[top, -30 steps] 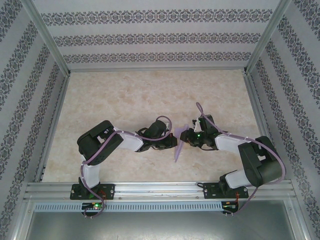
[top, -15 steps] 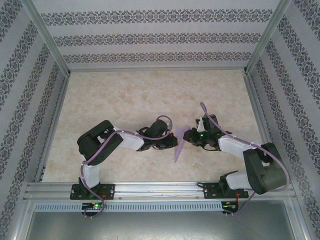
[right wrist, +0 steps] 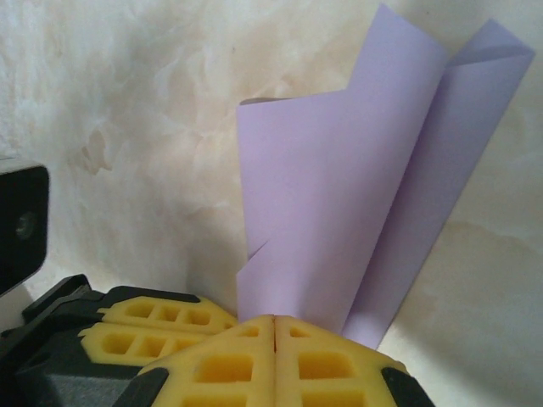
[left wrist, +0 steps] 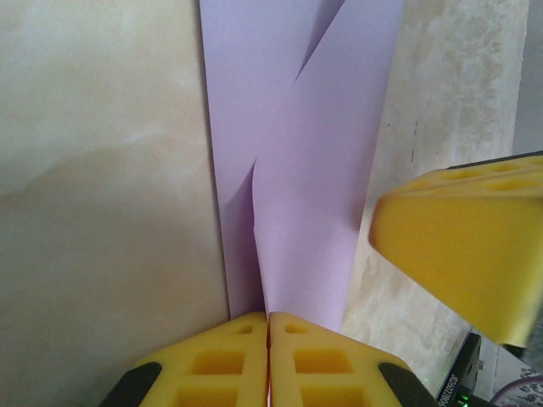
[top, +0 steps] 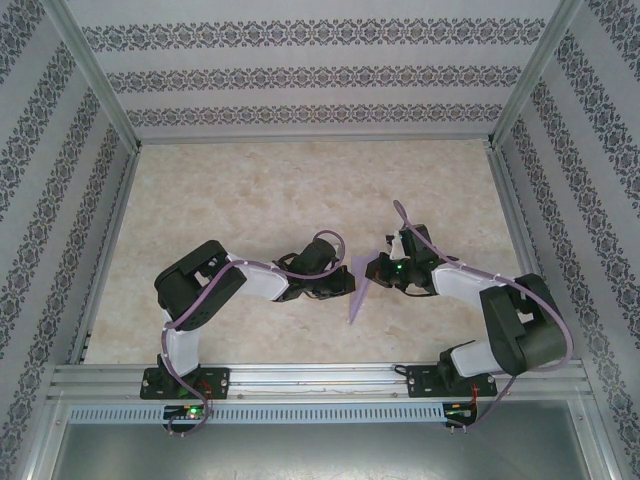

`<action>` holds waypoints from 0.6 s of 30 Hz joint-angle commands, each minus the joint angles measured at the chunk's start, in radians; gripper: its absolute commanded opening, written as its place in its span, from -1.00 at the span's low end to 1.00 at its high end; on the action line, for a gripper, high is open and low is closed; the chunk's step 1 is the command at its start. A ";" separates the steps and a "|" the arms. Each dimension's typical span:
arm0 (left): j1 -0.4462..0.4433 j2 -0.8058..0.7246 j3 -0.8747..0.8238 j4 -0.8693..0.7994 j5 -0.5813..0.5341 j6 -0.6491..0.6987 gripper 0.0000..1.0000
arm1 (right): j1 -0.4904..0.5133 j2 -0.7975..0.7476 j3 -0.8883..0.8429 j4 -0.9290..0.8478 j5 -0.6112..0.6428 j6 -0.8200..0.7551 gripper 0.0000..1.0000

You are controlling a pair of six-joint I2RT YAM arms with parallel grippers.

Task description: Fold a paper plane with a square sheet of paper (fold left side to right side)

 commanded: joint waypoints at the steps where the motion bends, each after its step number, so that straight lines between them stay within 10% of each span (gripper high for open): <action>1: -0.040 0.098 0.006 -0.058 -0.043 0.011 -0.84 | 0.014 0.022 0.029 -0.020 0.019 -0.035 -0.91; 18: -0.042 0.118 0.021 -0.062 -0.031 0.010 -0.77 | 0.021 -0.008 0.023 -0.052 0.051 -0.039 -0.91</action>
